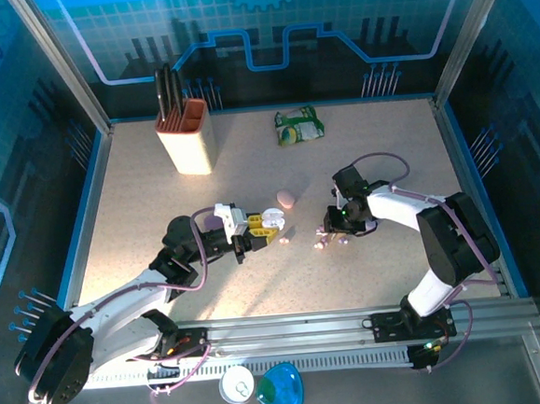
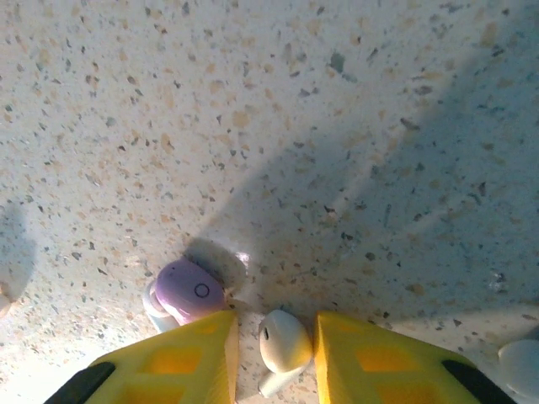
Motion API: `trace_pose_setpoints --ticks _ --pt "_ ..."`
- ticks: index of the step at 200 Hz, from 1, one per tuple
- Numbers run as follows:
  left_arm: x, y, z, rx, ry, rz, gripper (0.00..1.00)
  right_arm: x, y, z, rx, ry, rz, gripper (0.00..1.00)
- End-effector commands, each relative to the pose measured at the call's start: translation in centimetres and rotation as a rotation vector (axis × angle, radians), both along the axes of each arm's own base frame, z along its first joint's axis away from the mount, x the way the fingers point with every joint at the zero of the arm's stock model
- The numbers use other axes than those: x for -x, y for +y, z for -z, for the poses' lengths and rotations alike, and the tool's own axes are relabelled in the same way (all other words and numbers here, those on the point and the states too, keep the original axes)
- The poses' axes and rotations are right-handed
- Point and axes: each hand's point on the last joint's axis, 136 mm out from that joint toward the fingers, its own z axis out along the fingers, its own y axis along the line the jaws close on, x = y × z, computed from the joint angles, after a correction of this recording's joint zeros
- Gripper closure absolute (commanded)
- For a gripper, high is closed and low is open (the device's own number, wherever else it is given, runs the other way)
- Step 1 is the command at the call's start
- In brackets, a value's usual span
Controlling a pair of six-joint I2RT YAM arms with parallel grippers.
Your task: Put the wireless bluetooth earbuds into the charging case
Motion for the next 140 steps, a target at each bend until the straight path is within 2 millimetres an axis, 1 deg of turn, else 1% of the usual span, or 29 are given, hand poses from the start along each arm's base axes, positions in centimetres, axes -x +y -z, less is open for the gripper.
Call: trace_pose_setpoints --ticks 1,25,65,85,99,108,140 --pt "0.4 -0.2 -1.0 0.014 -0.033 0.013 1.00 -0.8 -0.5 -0.3 -0.004 -0.007 0.050 0.71" --pt "0.5 -0.2 -1.0 0.013 -0.032 0.017 1.00 -0.4 -0.4 0.3 -0.005 0.023 0.043 0.70" --pt "0.5 -0.1 -1.0 0.014 -0.032 0.010 1.00 0.0 -0.3 0.4 -0.008 0.038 0.021 0.71" --pt "0.5 -0.1 -1.0 0.012 -0.031 0.010 1.00 0.6 -0.5 0.9 0.011 0.063 -0.001 0.78" --pt "0.5 -0.1 -0.9 0.012 -0.031 0.008 1.00 0.7 -0.7 1.0 0.022 0.065 -0.003 0.80" --pt "0.4 -0.1 -0.9 0.010 -0.029 0.008 1.00 0.7 -0.7 0.9 0.020 0.061 -0.004 0.82" --pt "0.0 -0.1 -0.7 0.006 -0.026 -0.013 1.00 0.2 -0.6 -0.1 0.018 0.021 -0.014 0.82"
